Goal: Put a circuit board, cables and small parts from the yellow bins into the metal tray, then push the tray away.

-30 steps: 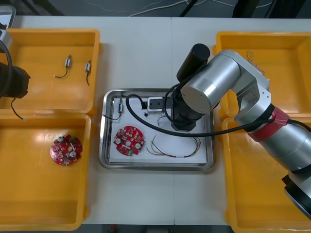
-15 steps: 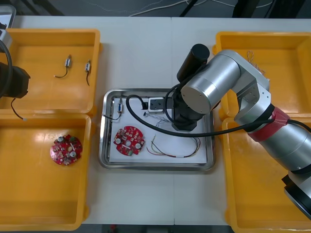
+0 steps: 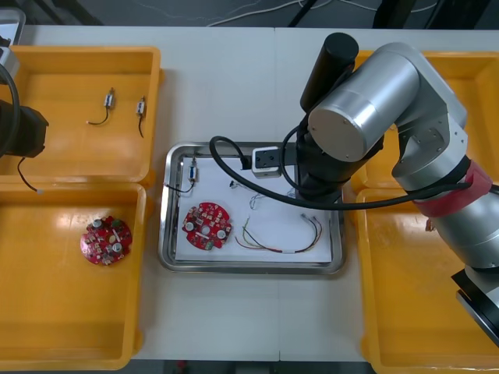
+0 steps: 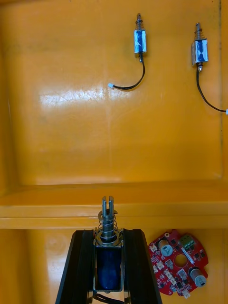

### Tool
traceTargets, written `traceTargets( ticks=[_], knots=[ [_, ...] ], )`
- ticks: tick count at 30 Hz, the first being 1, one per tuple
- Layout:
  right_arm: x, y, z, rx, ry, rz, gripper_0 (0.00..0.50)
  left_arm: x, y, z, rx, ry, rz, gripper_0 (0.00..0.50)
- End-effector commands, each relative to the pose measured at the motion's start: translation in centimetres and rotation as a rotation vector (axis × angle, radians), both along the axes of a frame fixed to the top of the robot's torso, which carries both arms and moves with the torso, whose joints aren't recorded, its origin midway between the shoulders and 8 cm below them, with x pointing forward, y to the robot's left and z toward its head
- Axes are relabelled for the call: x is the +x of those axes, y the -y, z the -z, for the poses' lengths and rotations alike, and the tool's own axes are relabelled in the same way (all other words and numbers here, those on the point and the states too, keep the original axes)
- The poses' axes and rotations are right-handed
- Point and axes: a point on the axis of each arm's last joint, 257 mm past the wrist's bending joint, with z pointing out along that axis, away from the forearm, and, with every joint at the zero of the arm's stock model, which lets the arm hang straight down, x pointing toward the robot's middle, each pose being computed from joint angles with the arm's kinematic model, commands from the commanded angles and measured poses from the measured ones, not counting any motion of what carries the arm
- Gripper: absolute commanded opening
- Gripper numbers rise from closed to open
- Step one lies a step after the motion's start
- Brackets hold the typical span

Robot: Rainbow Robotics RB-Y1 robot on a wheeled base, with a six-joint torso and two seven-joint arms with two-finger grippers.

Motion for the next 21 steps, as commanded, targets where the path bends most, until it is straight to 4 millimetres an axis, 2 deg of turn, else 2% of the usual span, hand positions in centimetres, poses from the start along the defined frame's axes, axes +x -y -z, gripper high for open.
traceTargets(
  ticks=[1, 6, 13, 21],
  knots=[
    [0.1, -0.3, -4.8, 0.063, 0.061, 0.027, 0.5, -0.4, -0.1, -0.7, -0.032, 0.031, -0.031, 0.0],
    [0.8, 0.3, -7.3, 0.172, 0.087, 0.148, 0.5, -0.4, 0.5, -0.3, -0.034, 0.022, -0.026, 0.0],
    [1.2, 3.0, -9.9, 0.345, 0.079, 0.373, 0.5, -0.1, 2.1, -0.2, -0.053, 0.016, -0.008, 0.0],
    [0.8, 8.5, -11.7, 0.512, 0.052, 0.622, 0.5, 0.0, 7.2, 0.1, -0.187, -0.013, 0.017, 0.0]
  ],
)
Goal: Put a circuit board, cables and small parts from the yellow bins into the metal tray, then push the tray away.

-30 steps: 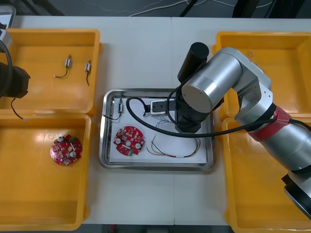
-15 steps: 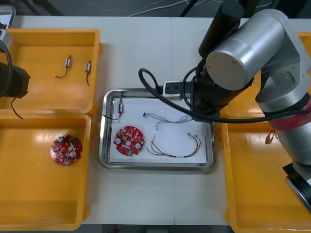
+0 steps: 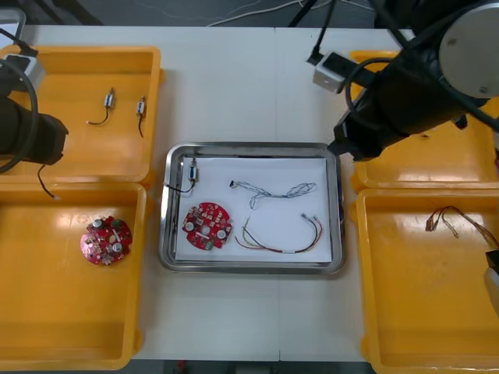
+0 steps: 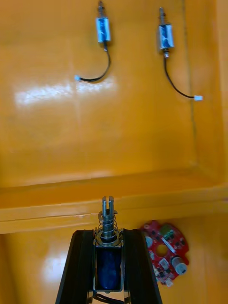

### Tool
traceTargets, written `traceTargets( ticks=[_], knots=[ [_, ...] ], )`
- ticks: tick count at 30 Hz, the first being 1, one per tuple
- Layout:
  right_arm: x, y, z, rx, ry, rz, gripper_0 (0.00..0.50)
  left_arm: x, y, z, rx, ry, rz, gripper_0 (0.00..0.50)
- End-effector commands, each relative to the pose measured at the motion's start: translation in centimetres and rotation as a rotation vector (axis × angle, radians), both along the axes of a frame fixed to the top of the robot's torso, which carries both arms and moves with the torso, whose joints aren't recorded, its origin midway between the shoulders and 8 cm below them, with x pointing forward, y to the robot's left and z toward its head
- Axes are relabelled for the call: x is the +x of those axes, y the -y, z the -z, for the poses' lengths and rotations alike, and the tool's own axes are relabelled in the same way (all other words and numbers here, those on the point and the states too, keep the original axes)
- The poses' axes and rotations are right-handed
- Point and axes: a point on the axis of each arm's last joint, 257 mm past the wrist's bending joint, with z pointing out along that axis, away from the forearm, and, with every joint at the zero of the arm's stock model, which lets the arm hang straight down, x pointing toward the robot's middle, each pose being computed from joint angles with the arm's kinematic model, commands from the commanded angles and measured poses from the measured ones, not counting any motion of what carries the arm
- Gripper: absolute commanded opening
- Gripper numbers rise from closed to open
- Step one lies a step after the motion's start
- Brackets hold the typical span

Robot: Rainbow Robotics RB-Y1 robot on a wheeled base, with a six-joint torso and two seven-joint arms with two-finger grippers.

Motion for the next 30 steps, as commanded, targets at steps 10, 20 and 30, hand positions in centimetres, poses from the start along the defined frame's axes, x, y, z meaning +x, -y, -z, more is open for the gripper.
traceTargets(
  ticks=[10, 20, 30],
  knots=[
    [-1.7, 10.7, -1.2, 0.144, -0.001, 0.391, 0.5, 0.3, 9.5, -0.6, -0.19, -0.015, -0.042, 0.0],
    [-3.5, 17.2, 0.3, 0.191, -0.05, 0.637, 0.5, 1.0, 14.7, 0.1, -0.213, -0.06, -0.004, 0.0],
    [-5.4, 22.1, 1.8, 0.167, -0.074, 0.768, 0.5, 2.1, 18.1, 1.2, -0.201, -0.105, -0.006, 0.0]
  ],
)
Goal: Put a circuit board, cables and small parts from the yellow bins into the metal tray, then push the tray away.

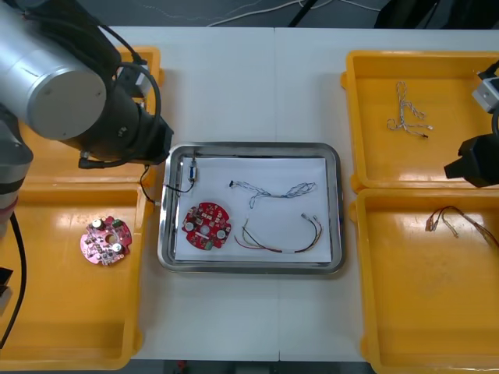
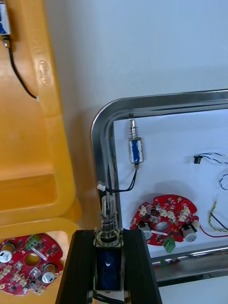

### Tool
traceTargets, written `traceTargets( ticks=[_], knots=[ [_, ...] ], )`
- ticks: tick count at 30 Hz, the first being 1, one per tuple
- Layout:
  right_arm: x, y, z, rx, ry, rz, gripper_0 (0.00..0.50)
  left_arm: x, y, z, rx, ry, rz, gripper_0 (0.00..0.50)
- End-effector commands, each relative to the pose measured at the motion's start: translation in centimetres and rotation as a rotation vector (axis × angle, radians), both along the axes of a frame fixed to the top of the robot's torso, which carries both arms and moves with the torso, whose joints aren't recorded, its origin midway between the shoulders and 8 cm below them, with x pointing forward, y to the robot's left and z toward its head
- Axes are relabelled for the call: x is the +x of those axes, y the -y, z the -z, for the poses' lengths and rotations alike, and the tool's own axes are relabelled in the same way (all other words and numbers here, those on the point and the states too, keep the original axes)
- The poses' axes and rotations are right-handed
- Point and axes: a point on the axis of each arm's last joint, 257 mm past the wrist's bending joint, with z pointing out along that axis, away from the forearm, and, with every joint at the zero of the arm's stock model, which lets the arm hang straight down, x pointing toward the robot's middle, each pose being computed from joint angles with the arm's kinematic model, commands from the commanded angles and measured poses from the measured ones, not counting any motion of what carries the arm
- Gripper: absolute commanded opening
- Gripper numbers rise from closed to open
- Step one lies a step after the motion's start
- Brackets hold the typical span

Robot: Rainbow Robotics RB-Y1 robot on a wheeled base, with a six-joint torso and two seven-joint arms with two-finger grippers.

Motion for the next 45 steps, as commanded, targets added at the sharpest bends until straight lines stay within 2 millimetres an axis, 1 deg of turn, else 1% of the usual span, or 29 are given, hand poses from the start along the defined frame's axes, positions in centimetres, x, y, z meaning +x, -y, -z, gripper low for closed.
traceTargets(
  ticks=[1, 5, 9, 16, 22, 24, 30, 35, 38, 40, 45],
  knots=[
    [-1.3, 3.8, -0.6, -0.028, 0.008, 0.108, 0.5, 1.0, 3.1, -1.0, -0.037, 0.003, -0.055, 0.0],
    [-1.8, 5.1, -0.1, -0.042, -0.003, 0.147, 0.5, 1.3, 3.9, -0.1, -0.019, -0.021, -0.07, 0.0],
    [-2.5, 6.4, 1.0, -0.053, -0.026, 0.195, 0.5, 1.6, 4.3, 0.9, 0.007, -0.044, -0.083, 0.0],
    [-3.7, 7.3, 2.4, -0.029, -0.057, 0.254, 0.5, 1.9, 4.8, 2.3, 0.041, -0.081, -0.105, 0.0],
    [-4.3, 7.1, 3.4, 0.029, -0.078, 0.315, 0.5, 2.3, 5.2, 3.2, 0.06, -0.114, -0.127, 0.0],
    [-4.3, 6.9, 3.5, 0.043, -0.08, 0.33, 0.5, 2.4, 5.3, 3.4, 0.061, -0.121, -0.133, 0.0],
    [-4.4, 6.6, 3.7, 0.085, -0.088, 0.382, 0.5, 3.3, 6.3, 3.8, 0.06, -0.094, -0.124, 0.0],
    [-4.4, 6.9, 3.9, 0.073, -0.083, 0.394, 0.5, 4.3, 7.8, 3.9, 0.032, -0.064, -0.095, 0.0],
    [-4.4, 6.9, 3.8, 0.076, -0.083, 0.394, 0.5, 4.7, 8.3, 4.2, 0.027, -0.052, -0.08, 0.0],
    [-4.4, 6.8, 3.9, 0.077, -0.085, 0.393, 0.5, 4.9, 8.9, 4.5, 0.03, -0.043, -0.058, 0.0],
    [-4.4, 6.6, 4.0, 0.086, -0.087, 0.394, 0.5, 4.7, 9.4, 4.9, 0.043, -0.043, -0.034, 0.0]
  ],
)
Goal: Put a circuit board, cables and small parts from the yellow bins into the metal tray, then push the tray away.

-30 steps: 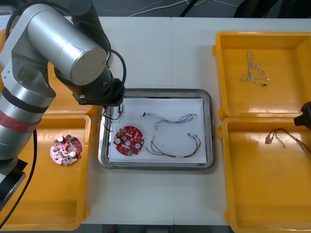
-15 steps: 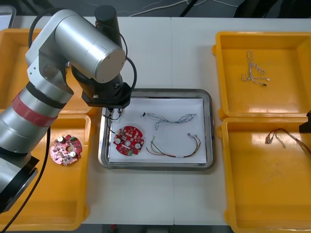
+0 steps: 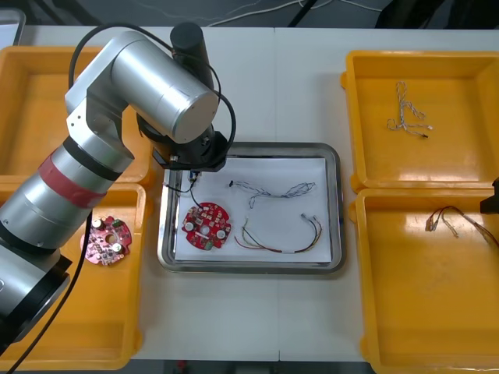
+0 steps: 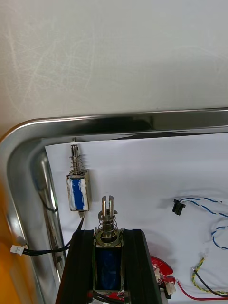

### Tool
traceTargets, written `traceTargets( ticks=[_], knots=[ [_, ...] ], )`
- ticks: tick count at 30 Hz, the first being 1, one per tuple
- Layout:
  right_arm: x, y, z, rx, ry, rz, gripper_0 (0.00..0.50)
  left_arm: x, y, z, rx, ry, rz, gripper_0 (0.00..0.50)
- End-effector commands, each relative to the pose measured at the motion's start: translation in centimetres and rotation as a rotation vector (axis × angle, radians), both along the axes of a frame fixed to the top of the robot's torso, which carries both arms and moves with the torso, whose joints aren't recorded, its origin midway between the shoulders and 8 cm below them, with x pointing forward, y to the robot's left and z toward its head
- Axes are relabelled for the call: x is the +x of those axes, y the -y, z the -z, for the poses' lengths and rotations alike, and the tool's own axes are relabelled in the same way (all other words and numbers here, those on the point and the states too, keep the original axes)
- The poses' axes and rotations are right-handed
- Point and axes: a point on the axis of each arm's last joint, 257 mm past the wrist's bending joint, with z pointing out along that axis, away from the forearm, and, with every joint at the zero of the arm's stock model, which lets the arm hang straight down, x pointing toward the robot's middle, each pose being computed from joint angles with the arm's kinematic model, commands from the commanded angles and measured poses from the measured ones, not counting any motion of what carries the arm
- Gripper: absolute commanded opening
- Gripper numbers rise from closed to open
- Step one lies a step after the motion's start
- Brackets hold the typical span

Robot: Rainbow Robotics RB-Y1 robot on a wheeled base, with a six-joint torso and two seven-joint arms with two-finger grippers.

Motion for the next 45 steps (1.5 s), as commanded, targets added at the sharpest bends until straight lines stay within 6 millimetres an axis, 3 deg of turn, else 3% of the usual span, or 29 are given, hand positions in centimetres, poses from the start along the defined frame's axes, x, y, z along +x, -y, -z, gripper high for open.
traceTargets(
  ticks=[1, 18, 45],
  knots=[
    [-0.2, 0.2, -0.7, 0.011, 0.027, 0.031, 0.5, 0.5, 3.1, -1.7, -0.011, 0.053, 0.032, 0.0],
    [-1.7, 0.2, 0.5, -0.004, 0.008, 0.031, 0.5, 2.5, 4.3, 0.2, 0.004, 0.093, 0.013, 0.0],
    [-1.7, -1.1, 0.4, 0.015, 0.024, 0.008, 0.5, 1.9, 3.7, 2.8, 0.018, 0.071, 0.02, 0.0]
  ],
)
